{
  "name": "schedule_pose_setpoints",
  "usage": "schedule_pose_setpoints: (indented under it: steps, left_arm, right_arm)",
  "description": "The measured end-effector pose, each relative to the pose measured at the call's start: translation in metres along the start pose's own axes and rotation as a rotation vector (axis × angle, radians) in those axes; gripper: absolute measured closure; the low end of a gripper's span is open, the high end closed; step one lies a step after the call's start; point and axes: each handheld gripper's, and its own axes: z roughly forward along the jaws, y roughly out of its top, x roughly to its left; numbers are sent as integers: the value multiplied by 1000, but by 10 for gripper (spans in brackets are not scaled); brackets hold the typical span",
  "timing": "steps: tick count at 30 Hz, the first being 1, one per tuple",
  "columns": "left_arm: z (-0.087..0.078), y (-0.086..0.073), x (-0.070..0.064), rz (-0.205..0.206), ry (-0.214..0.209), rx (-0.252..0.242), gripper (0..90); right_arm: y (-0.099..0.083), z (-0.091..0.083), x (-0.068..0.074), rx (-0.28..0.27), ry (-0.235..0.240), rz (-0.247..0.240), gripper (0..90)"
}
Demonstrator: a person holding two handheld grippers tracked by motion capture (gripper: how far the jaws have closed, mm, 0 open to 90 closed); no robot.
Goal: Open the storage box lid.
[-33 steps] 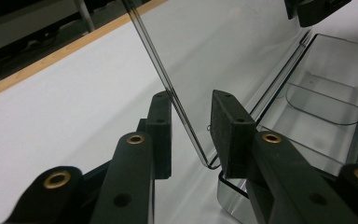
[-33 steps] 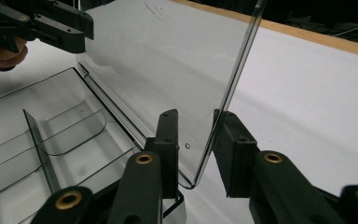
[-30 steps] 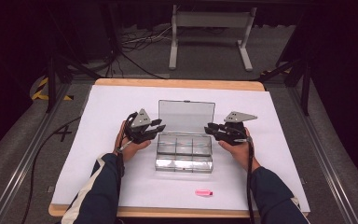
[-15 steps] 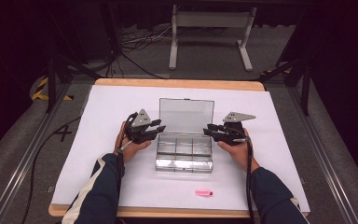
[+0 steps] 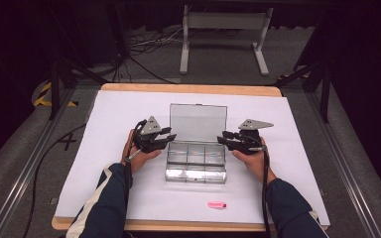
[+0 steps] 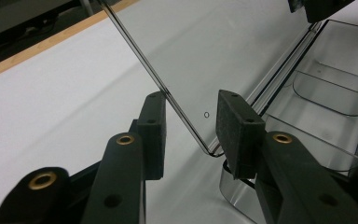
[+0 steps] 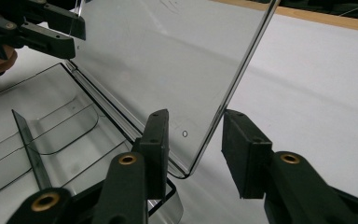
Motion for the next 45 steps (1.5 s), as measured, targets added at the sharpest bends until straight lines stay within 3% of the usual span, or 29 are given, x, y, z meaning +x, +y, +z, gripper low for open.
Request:
schedule_pose_setpoints:
  steps: [19,30,33,45]
  left_arm:
    - [0,-3,1,-34,3,-3,623]
    - [2,-3,-1,0,6,17,666]
    - [1,-4,0,-12,2,14,665]
    - [-10,2,-4,26,14,21,653]
  right_arm:
    - [-4,-2,-5,-9,-11,38,581]
    - [-8,-1,-7,0,-32,64,585]
    - [-8,0,-8,2,-36,62,588]
    - [-5,-4,-4,7,-38,17,582]
